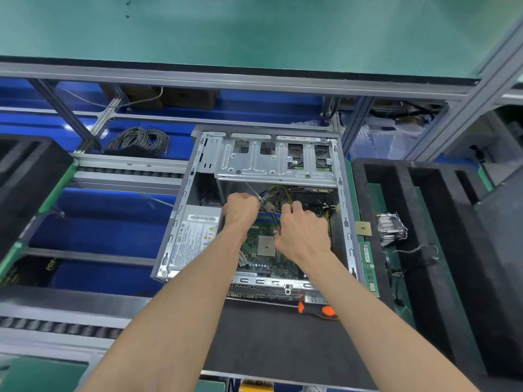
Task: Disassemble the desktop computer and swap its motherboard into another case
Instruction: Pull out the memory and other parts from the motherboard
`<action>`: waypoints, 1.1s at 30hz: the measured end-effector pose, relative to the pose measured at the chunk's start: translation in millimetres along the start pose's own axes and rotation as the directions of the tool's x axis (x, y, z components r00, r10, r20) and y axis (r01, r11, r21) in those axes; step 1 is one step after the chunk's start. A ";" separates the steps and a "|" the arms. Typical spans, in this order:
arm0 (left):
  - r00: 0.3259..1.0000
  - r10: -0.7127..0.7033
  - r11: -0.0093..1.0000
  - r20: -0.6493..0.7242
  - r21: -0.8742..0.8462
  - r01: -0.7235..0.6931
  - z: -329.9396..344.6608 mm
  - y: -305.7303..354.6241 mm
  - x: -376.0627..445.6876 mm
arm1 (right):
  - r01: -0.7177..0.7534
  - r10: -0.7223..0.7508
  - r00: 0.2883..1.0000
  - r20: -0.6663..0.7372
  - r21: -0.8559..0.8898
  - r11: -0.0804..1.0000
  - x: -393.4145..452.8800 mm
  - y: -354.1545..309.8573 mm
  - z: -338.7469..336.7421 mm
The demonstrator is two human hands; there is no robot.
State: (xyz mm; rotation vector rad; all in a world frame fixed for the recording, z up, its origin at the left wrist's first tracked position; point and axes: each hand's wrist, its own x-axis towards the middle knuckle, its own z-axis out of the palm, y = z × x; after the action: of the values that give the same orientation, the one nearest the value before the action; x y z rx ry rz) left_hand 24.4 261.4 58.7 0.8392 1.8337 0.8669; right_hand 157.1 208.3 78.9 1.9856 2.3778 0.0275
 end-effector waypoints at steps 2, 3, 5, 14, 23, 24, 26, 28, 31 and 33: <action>1.000 -0.010 1.000 -0.002 0.003 0.010 0.6 -0.2 0.3 | -0.007 0.007 1.000 0.002 -0.007 1.000 -0.3 -0.8 0.9; 1.000 -0.012 1.000 0.003 -0.004 0.012 0.5 -0.2 0.1 | -0.009 0.009 1.000 0.002 -0.003 1.000 -0.5 -1.0 1.4; 1.000 -0.011 1.000 0.012 -0.017 0.011 0.1 0.3 -0.9 | -0.017 0.017 1.000 0.004 0.017 1.000 -0.6 -0.7 2.3; 1.000 0.016 0.996 0.012 -0.084 -0.014 -3.0 2.5 -6.7 | -0.029 0.028 1.000 0.011 0.046 0.999 -0.4 0.8 2.6; 0.999 0.039 0.991 -0.008 -0.129 -0.040 -4.8 5.2 -9.4 | -0.022 0.022 1.000 0.003 0.047 0.999 -2.2 2.9 0.9; 0.999 0.039 0.990 -0.003 -0.133 -0.039 -4.9 5.5 -9.3 | -0.020 0.019 1.000 0.003 0.048 0.999 -2.0 3.0 0.6; 0.999 0.036 0.990 -0.002 -0.138 -0.036 -5.0 5.7 -9.0 | -0.015 0.015 1.000 -0.002 0.045 0.999 -2.0 3.5 0.2; 1.000 0.027 0.991 -0.007 -0.133 -0.027 -4.6 5.7 -8.4 | -0.006 0.006 1.000 -0.011 0.037 0.999 -2.5 3.1 0.0; 0.999 0.027 0.995 -0.033 -0.097 -0.030 -4.0 6.3 -7.5 | 0.013 -0.012 1.000 -0.023 0.029 0.999 -2.8 0.7 0.2; 0.998 0.033 0.997 -0.052 -0.072 -0.037 -3.8 6.3 -6.3 | 0.015 -0.015 1.000 -0.021 0.030 0.999 -2.4 0.2 0.5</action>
State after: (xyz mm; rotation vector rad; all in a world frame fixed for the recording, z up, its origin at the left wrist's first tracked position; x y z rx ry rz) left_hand 24.3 258.7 68.0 0.8117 1.8245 0.9803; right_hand 157.8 205.9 78.5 1.9901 2.4206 0.0117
